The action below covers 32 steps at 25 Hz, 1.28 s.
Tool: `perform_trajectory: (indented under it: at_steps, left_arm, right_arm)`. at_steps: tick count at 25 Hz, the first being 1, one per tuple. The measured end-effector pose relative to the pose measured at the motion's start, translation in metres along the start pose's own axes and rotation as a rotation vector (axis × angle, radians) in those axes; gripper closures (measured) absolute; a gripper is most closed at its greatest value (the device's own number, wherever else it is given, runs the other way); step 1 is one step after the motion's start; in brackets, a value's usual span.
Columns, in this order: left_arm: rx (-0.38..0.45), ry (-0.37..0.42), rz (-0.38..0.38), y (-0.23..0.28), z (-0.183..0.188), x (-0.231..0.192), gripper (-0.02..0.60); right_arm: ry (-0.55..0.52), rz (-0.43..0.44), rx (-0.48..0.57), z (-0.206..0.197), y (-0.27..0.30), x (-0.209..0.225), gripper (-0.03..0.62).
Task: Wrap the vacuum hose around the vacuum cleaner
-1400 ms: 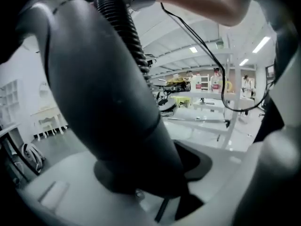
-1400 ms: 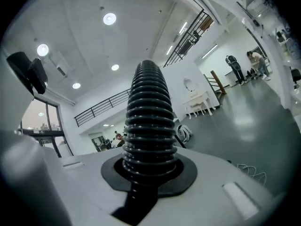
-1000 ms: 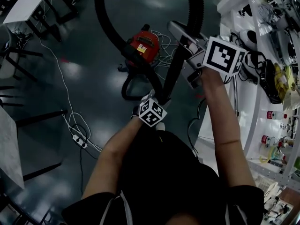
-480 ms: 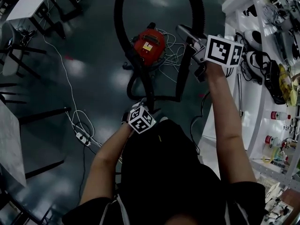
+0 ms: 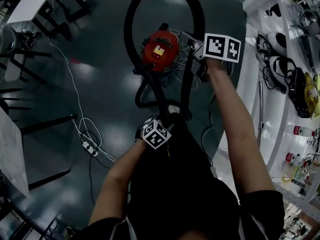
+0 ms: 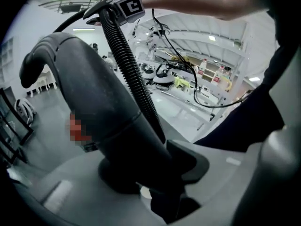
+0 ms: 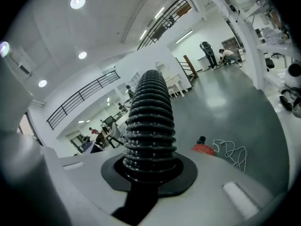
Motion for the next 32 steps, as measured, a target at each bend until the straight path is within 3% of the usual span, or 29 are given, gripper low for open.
perform_trajectory:
  at_steps: [6,11,18,25,32]
  left_arm:
    - [-0.009,-0.157,-0.001,0.041,0.012,-0.011,0.403]
    - [0.023,-0.256,0.009,0.076,0.031,-0.029,0.403]
    - [0.028,-0.373,0.023,0.117,0.047,-0.058,0.403]
    - [0.012,-0.437,0.001,0.152,0.050,-0.074,0.402]
    - [-0.003,-0.509,0.043,0.182,0.053,-0.096,0.402]
  right_arm:
    - [-0.043,-0.032,-0.172,-0.015,0.059,0.053,0.522]
    - [0.021,-0.035,-0.241,-0.029,0.106,0.095,0.522]
    - [-0.048,-0.039,-0.350,-0.051,0.158,0.133,0.522]
    - [-0.051,-0.057,-0.427,-0.071,0.201,0.175,0.520]
    - [-0.030,-0.037,-0.495,-0.092,0.231,0.208,0.520]
Point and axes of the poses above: the fingertips, and each gripper's own axes: y forward along the fingers, x to its right, z out of its top, the point moved 4 cm from there along -y, backward along the fingers, and after that the axes turned 4 degrees about -z, right-handed, at the moved point
